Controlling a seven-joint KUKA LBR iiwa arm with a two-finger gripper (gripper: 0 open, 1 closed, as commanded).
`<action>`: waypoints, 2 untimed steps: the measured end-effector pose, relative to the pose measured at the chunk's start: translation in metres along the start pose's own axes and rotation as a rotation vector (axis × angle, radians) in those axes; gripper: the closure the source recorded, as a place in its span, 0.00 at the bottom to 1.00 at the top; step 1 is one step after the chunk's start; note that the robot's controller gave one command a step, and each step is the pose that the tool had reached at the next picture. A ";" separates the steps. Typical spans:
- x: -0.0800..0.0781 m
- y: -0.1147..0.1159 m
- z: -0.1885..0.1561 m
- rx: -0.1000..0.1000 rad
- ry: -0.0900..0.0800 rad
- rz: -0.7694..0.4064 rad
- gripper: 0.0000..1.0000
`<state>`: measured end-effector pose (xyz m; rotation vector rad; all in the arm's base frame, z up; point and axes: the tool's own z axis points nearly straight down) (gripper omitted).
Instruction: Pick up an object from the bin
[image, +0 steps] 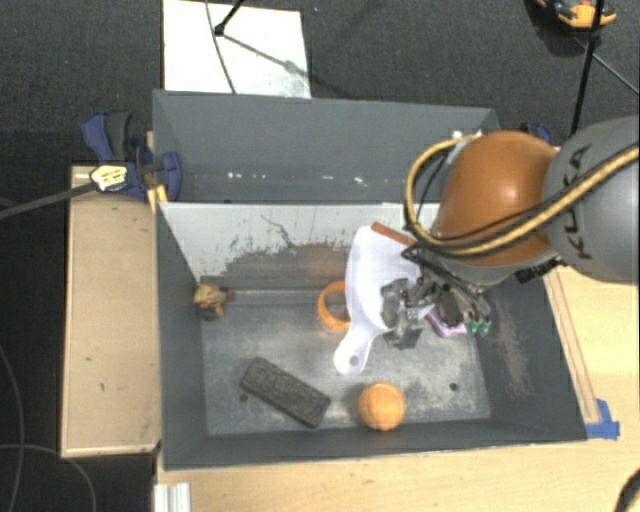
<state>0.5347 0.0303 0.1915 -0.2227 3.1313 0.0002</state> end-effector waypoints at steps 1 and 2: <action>0.000 0.000 0.000 0.000 0.000 -0.001 1.00; -0.002 -0.011 -0.044 -0.001 0.008 0.003 1.00</action>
Offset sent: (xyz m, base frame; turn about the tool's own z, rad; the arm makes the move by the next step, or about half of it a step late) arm 0.0075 -0.0184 0.0783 0.0043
